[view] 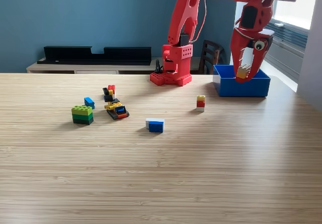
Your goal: Grasp a lego block and put it in the bin.
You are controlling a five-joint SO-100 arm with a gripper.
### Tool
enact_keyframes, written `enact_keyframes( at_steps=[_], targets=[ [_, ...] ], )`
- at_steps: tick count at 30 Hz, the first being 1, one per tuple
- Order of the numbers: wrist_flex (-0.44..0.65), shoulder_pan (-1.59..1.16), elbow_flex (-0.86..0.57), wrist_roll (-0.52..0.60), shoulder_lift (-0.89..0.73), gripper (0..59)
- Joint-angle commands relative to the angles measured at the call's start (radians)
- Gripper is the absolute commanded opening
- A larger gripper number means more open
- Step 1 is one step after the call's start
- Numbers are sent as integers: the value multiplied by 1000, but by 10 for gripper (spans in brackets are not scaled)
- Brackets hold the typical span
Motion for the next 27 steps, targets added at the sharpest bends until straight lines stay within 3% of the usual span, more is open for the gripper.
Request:
enact_keyframes(
  at_steps=[1,22,23,25,27],
  targets=[
    [38,-143,-72,17,25,1],
    [61,-495,-6,32,23,3],
    [61,-495,-3,31,23,38],
    [61,-495,5,29,23,228],
    [61,-495,11,31,23,310]
  ],
)
